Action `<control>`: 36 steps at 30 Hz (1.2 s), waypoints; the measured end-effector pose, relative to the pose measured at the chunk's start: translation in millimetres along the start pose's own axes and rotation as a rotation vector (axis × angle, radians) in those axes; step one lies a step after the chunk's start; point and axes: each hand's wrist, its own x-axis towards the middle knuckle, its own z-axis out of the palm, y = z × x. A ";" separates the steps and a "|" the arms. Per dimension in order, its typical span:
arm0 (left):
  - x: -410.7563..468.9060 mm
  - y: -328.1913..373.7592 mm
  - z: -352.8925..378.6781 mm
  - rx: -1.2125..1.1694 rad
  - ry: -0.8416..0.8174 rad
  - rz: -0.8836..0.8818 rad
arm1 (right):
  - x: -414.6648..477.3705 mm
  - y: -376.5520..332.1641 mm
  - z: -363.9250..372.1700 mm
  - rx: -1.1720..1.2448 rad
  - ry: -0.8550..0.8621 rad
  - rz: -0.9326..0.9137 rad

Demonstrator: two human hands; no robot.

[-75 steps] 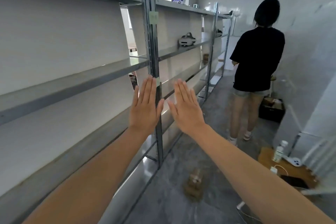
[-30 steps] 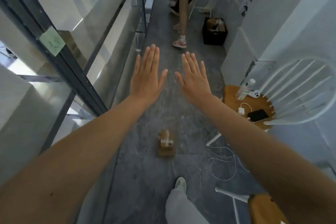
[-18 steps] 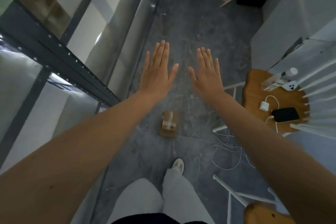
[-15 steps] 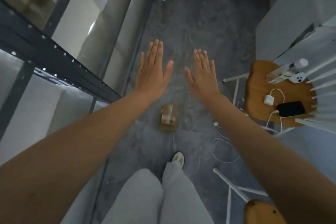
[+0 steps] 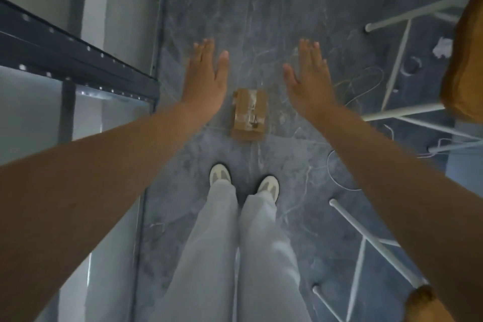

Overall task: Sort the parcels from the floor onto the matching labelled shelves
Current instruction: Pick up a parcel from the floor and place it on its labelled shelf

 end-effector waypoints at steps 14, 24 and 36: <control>83.9 -144.4 197.0 -0.476 -0.132 -0.602 | 86.9 99.3 208.5 0.607 -0.189 0.584; 107.0 -197.7 261.5 -0.769 -0.211 -0.775 | 101.4 112.5 280.9 0.890 -0.241 0.759; 71.4 -133.1 140.5 -0.838 -0.114 -0.769 | 70.5 18.7 148.9 0.909 -0.289 0.671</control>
